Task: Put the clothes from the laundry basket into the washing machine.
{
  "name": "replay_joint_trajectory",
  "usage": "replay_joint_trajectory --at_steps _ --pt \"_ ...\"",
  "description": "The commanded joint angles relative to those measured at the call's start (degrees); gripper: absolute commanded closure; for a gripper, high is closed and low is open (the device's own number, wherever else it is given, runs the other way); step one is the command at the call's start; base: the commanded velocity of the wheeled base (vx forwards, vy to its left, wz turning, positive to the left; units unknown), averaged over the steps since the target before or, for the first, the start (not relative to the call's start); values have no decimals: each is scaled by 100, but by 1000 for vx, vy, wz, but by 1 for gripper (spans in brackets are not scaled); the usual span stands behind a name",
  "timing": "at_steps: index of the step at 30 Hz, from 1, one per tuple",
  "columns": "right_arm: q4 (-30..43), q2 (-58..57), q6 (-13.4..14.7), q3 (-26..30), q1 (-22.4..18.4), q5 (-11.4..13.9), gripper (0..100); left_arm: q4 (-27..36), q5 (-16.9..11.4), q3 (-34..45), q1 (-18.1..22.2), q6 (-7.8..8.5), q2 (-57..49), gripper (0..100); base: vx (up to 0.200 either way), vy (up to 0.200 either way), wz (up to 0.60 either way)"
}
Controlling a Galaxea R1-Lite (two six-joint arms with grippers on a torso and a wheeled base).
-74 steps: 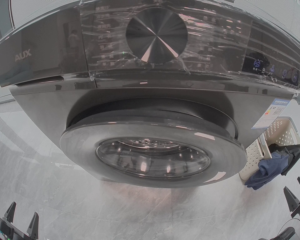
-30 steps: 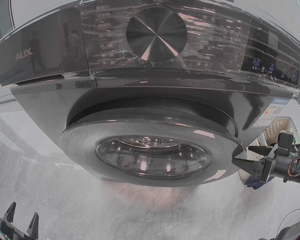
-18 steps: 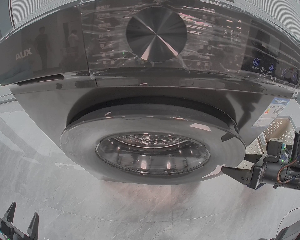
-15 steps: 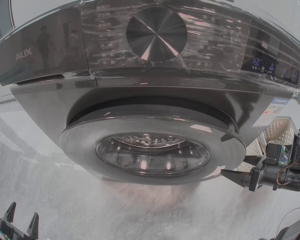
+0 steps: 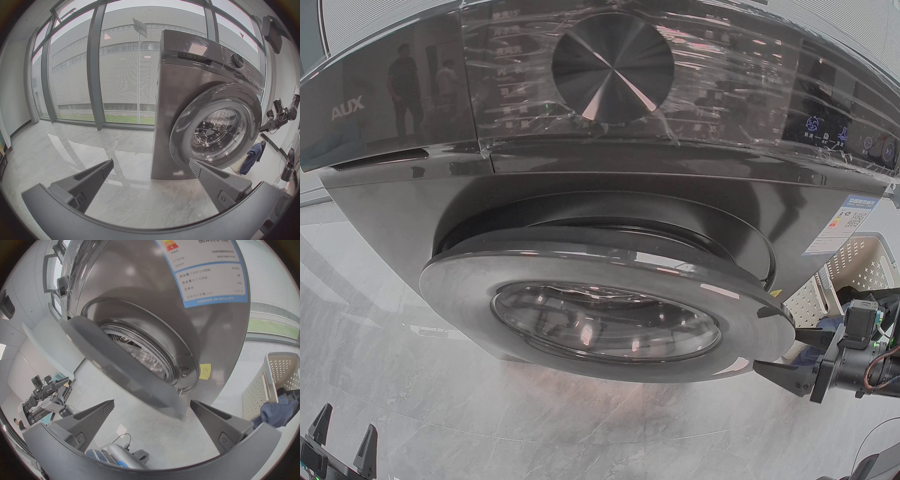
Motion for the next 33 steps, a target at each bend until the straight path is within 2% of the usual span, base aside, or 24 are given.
replay_joint_trajectory --at_steps 1,4,7,13,19,26,31,33 --pt "-14 123 -12 -291 -69 -21 0 -2 4 92 -2 -4 -48 0 0 0 0" --pt "-23 396 -21 -607 -78 -21 0 -2 4 92 -2 -4 -48 0 -200 0 0" --pt "-23 563 -21 -748 -25 -21 0 -2 4 92 -2 -4 -48 0 0 0 0" --pt "-14 527 -47 -414 159 -3 0 -2 4 92 -2 -4 -48 0 0 0 0" --pt "-14 193 -47 -150 150 6 0 -2 4 92 -2 -4 -48 0 0 0 0" --pt "-23 378 -38 -476 80 -12 0 -2 4 92 -2 -4 -48 0 0 0 0" --pt "-32 686 -38 -599 150 -12 0 -2 4 92 -2 -4 -48 0 -200 0 0" --pt "-23 756 -47 -528 194 -12 0 -2 4 92 -2 -4 -48 0 0 0 0"
